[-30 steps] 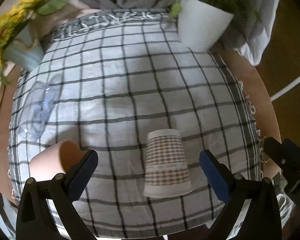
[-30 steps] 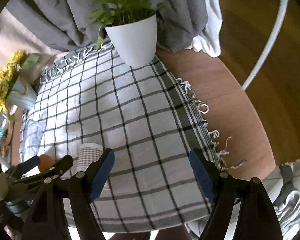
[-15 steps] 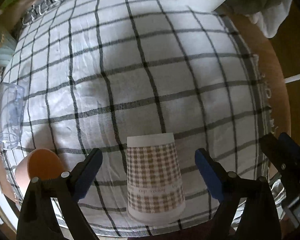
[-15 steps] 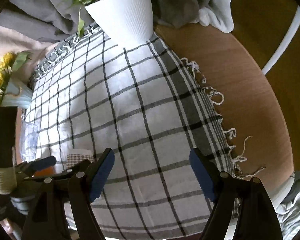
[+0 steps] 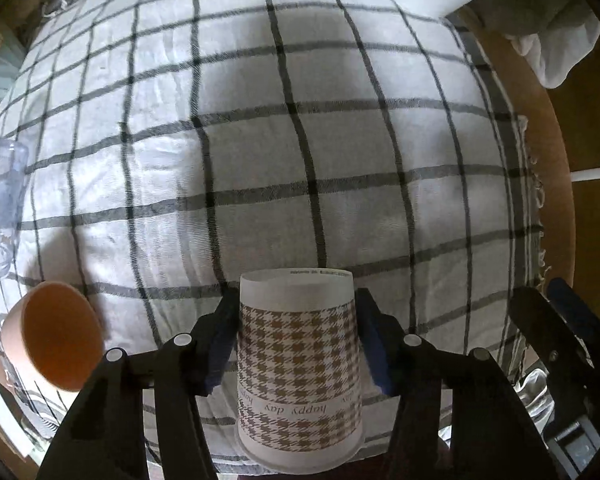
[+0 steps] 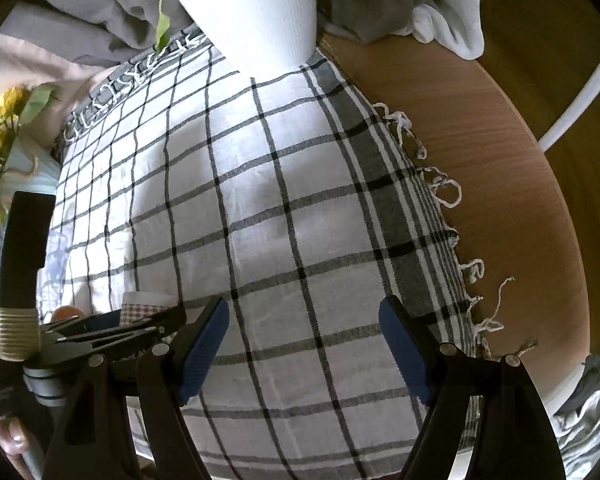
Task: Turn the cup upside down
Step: 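Rotate the held paper cup rim-down with the left gripper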
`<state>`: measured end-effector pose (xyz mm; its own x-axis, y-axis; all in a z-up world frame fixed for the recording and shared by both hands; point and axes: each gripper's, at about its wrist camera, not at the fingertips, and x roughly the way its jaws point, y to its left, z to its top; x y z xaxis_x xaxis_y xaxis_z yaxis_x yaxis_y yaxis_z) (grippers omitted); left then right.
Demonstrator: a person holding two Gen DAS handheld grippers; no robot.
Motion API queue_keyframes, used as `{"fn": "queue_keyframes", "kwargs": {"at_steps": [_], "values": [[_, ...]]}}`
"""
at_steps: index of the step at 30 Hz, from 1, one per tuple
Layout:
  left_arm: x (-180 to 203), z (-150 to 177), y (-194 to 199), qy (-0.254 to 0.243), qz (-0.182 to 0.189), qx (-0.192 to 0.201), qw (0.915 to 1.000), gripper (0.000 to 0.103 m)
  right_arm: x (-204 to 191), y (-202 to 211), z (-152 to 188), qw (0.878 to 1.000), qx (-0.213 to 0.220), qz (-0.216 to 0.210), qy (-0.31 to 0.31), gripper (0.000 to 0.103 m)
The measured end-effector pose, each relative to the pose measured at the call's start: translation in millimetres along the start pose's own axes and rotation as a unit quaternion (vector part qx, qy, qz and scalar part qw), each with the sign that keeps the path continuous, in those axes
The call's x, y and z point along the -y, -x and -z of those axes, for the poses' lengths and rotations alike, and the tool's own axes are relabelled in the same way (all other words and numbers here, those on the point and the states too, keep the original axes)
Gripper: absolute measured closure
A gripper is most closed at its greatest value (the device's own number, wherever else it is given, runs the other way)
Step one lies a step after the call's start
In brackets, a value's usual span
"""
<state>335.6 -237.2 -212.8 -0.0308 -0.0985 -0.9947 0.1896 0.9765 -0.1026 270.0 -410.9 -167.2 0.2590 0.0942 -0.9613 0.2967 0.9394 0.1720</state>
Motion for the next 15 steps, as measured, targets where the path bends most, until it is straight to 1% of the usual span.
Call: {"fn": "queue_keyframes", "kwargs": {"at_steps": [6,8,11,15], "values": [[-7,8,34,0.006,-0.004,0.059,0.9982,0.047,-6,11,0,1.000,0.012,-0.012,0.013,0.025],[-7,9,43,0.006,-0.006,0.073,0.9973,0.047,-7,16,-2,1.000,0.018,-0.016,0.015,0.025],[6,4,50,0.008,-0.010,0.086,0.9962,0.047,-8,22,-4,0.999,0.029,-0.017,0.018,0.025],[5,8,54,0.017,0.006,0.085,0.9962,0.047,-7,26,-6,0.999,0.036,-0.015,0.021,0.025]]}}
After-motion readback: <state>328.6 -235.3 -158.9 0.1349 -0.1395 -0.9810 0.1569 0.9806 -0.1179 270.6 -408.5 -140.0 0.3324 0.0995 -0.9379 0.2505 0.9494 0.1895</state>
